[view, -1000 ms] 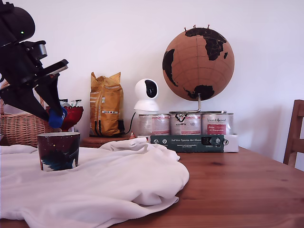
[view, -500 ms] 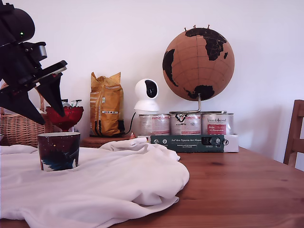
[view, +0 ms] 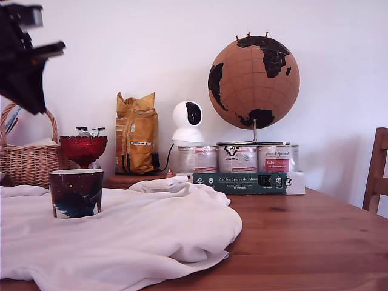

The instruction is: Pick the blue coffee capsule and place it inside the red coffee cup

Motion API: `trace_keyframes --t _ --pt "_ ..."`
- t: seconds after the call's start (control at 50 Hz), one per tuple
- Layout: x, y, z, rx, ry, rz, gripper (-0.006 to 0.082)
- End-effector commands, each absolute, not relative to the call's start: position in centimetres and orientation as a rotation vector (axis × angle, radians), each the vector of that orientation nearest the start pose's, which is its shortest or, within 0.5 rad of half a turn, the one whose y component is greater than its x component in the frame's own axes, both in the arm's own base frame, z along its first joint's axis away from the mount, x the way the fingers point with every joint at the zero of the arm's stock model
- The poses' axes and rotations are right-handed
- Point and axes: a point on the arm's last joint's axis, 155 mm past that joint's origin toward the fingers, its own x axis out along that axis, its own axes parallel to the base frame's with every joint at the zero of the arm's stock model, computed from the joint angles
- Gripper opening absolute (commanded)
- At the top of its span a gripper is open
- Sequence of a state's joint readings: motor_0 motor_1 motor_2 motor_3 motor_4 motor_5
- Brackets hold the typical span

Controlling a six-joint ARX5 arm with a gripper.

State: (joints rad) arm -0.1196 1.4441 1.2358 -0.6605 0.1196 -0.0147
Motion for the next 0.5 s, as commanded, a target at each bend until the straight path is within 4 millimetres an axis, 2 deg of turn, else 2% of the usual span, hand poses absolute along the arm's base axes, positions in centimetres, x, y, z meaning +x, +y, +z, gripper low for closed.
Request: trace_keyframes --t 0.0,0.24,0.48 --pt "39.4 -6.4 18.4 0.004 0.867 -0.208 -0.0024" --pt "38.4 -5.3 22.2 0.019 0.762 -0.203 -0.0024" --pt "36.4 -4.5 24.6 0.012 0.642 -0.21 -0.0024"
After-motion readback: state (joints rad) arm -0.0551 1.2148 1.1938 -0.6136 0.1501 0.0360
